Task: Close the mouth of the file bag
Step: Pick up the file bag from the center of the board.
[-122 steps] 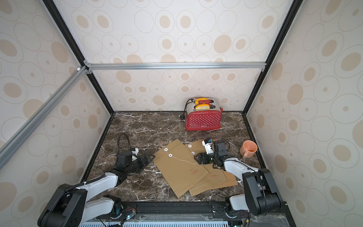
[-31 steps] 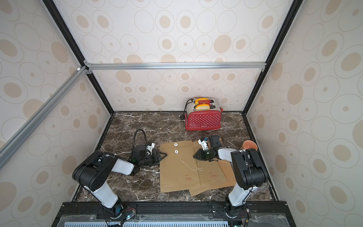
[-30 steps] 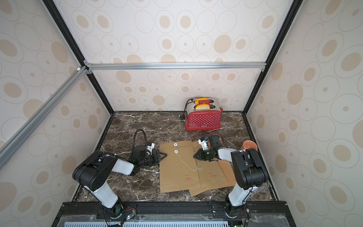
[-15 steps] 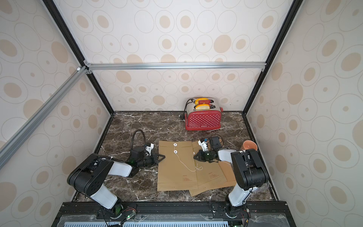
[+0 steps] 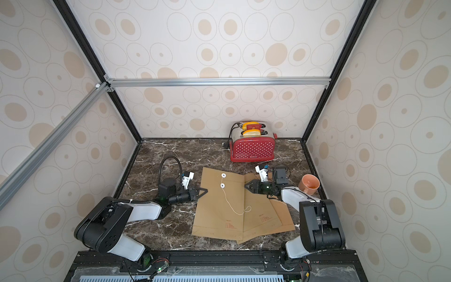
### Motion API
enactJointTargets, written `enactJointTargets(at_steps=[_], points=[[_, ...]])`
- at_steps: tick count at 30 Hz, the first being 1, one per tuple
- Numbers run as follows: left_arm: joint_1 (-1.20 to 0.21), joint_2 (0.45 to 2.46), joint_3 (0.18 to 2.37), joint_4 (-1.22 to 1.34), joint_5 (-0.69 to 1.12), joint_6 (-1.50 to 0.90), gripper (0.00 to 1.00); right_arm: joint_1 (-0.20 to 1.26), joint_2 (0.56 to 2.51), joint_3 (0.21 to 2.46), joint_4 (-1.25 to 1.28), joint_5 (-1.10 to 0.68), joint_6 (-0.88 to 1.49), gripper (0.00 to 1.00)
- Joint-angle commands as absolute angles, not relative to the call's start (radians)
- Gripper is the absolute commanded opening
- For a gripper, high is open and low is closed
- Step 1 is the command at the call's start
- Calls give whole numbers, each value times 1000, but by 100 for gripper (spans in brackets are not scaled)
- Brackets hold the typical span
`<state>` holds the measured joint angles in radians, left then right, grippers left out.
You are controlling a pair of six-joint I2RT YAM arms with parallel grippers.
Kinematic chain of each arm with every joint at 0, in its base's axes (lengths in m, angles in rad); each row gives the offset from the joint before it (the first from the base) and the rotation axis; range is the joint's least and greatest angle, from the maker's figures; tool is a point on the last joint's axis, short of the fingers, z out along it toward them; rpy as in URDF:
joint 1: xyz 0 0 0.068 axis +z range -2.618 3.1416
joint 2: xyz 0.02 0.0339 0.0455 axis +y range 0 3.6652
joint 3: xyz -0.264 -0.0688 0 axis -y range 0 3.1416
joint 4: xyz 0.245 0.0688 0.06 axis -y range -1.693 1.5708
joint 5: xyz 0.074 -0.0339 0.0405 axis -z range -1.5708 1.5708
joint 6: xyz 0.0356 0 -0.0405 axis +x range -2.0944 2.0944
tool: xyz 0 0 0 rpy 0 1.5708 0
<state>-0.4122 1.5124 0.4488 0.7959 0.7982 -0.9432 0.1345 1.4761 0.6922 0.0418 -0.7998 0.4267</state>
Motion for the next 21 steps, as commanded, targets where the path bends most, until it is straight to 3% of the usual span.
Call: enactJointTargets(at_steps=[1,11,21], points=[[-408,1450,516,881,845,-912,0,75,1453,698,78,-909,436,49],[-407,1320,749,879,851,-851,0,33,1299,751,329,-1047,596,61],[-407,1250,946,723,885,-757,0,30,1199,887,490,-1108,679,59]])
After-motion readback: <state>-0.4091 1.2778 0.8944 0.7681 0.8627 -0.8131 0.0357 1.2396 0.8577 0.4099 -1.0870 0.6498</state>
